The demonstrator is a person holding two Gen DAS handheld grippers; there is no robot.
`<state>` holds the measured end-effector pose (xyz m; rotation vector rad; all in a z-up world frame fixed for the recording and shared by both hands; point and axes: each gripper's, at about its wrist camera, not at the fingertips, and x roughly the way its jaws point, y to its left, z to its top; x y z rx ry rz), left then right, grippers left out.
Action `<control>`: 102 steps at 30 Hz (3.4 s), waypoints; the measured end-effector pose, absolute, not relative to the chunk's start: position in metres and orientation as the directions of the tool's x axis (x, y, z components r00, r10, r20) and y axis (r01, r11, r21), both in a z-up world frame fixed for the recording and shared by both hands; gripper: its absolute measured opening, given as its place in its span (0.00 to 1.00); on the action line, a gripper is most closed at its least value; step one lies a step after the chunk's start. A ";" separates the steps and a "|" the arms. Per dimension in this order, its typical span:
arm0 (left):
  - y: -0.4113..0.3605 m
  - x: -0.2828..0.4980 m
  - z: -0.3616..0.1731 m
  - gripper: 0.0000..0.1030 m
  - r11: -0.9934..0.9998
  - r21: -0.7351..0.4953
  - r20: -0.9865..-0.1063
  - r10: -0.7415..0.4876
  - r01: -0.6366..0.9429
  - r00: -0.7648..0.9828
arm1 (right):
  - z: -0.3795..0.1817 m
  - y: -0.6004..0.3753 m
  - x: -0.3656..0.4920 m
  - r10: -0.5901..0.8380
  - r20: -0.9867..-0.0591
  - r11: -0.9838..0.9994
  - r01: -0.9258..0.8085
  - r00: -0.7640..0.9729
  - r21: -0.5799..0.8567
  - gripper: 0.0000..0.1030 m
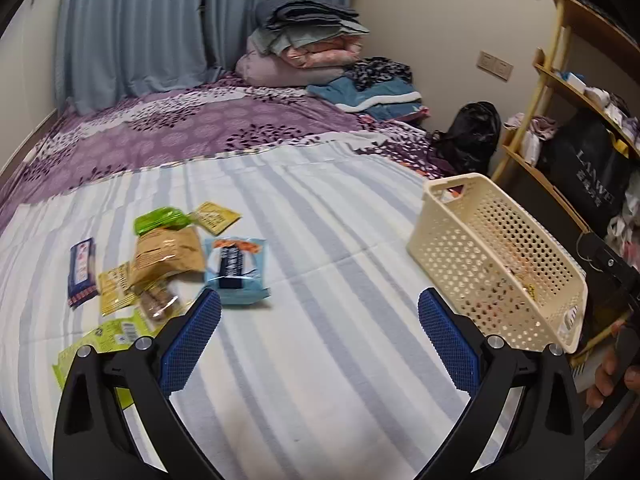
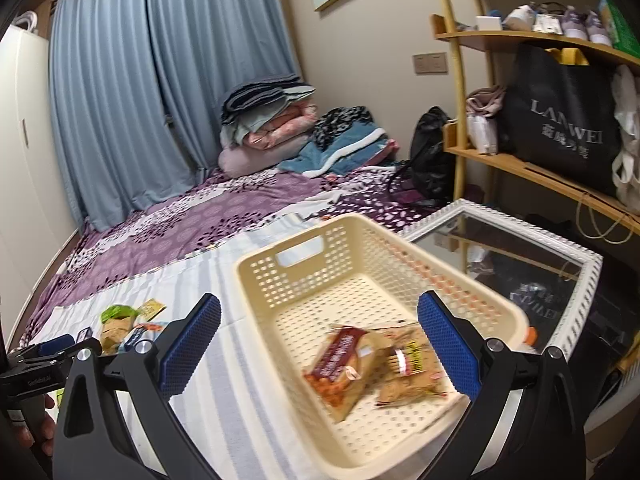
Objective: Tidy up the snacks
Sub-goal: 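Move both tools back over the remaining snack pile, then grasp the blue wafer bar with the left tool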
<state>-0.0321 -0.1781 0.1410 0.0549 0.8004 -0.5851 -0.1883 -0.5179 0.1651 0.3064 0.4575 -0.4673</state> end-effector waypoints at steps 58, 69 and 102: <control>0.025 0.109 0.073 0.97 0.980 -0.143 -0.814 -0.196 0.139 0.547 | 0.091 -0.391 -0.075 -0.036 -0.703 0.977 0.173 0.710 0.124 0.95; 0.033 0.177 0.051 0.97 0.971 -0.226 -0.859 -0.236 0.077 0.454 | 0.081 -0.383 -0.050 -0.016 -0.722 0.983 0.145 0.692 0.117 0.95; 0.056 0.230 0.003 0.49 0.974 -0.228 -0.899 -0.211 0.002 0.384 | 0.064 -0.350 0.040 0.075 -0.743 0.977 0.101 0.665 0.189 0.95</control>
